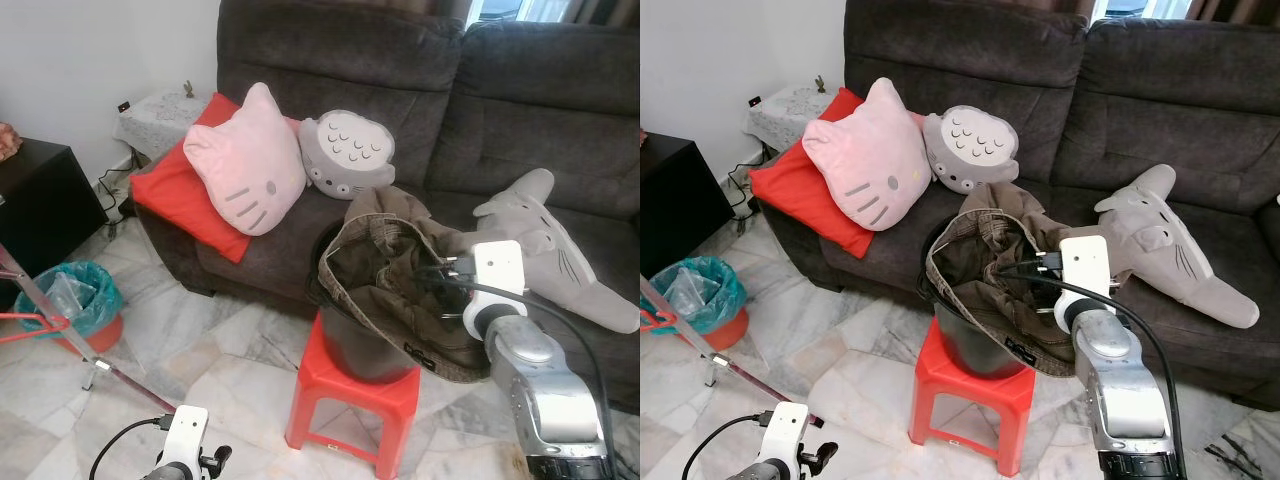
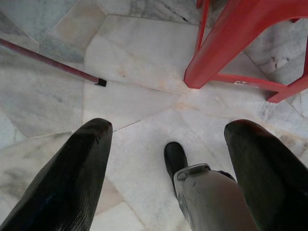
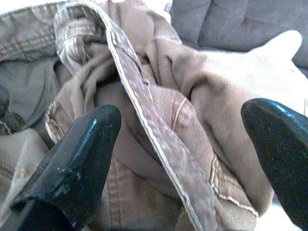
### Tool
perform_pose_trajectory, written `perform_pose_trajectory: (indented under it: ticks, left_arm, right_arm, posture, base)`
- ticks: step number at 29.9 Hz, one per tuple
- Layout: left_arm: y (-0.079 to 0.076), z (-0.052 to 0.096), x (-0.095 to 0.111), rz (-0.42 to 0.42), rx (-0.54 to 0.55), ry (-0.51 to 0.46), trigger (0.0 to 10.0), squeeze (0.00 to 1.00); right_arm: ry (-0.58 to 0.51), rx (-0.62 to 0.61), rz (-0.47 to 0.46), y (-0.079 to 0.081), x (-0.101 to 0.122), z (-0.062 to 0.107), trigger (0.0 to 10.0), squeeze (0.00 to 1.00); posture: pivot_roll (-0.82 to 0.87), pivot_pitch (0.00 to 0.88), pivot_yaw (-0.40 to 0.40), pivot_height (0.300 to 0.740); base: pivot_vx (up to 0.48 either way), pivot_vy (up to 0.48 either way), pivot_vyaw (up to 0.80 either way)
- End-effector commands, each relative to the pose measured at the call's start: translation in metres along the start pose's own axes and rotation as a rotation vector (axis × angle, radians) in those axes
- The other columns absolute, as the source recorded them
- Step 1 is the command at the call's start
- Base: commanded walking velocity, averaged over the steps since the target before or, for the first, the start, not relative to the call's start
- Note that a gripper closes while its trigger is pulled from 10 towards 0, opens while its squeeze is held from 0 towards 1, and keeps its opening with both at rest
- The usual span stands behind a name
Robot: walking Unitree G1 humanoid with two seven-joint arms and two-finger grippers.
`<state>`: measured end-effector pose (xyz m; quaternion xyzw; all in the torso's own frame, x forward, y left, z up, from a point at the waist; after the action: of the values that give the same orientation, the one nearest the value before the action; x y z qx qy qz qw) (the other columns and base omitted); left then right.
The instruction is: Hang hanger
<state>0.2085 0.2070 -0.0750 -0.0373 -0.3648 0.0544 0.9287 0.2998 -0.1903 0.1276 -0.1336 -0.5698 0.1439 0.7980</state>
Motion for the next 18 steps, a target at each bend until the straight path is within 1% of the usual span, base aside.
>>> perform_pose_trajectory:
  ticks: [1, 6, 11, 15, 18]
  left_arm:
    - [0.0008, 0.0004, -0.0025, 0.000, -0.001, 0.018, 10.0, 0.00]
    - [-0.0002, 0.0002, -0.0030, -0.001, -0.006, 0.022, 10.0, 0.00]
    - [-0.0009, 0.0000, -0.0029, -0.002, -0.007, 0.022, 10.0, 0.00]
    - [-0.0014, -0.0002, -0.0026, -0.001, -0.009, 0.022, 10.0, 0.00]
    - [-0.0015, -0.0002, -0.0027, 0.000, -0.010, 0.023, 10.0, 0.00]
  right_arm:
    - [0.034, 0.007, -0.006, 0.0019, -0.0062, -0.0009, 10.0, 0.00]
    - [0.028, 0.009, -0.007, 0.0044, -0.0029, -0.0022, 10.0, 0.00]
    - [0.018, -0.001, 0.046, 0.0054, -0.0010, -0.0038, 10.0, 0.00]
    - [0.032, 0.006, 0.026, 0.0088, -0.0028, -0.0043, 10.0, 0.00]
    - [0.057, -0.037, 0.004, 0.0037, -0.0083, -0.0044, 10.0, 0.00]
  posture:
    - [-0.01, 0.000, 0.002, 0.740]
    - [-0.02, 0.000, 0.004, 0.740]
    - [-0.02, 0.000, 0.005, 0.740]
    - [-0.01, 0.000, 0.006, 0.740]
    - [-0.01, 0.000, 0.005, 0.740]
  base:
    - [0.000, 0.000, 0.00]
    - [0.000, 0.000, 0.00]
    - [0.000, 0.000, 0.00]
    - [0.000, 0.000, 0.00]
    - [0.000, 0.000, 0.00]
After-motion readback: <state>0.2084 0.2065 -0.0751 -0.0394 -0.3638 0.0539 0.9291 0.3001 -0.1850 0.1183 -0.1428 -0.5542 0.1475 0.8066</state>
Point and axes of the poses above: a point about 5 cm out from each wrist's last joint towards the gripper, its own z axis pointing back from the gripper into the wrist, its own x axis along the axis of the wrist's last joint, y = z × x, the point moved 1 cm from there along -z, pointing out of the wrist towards the gripper, and after that the axes turned 15 degrees about z, right-handed, at the moved point
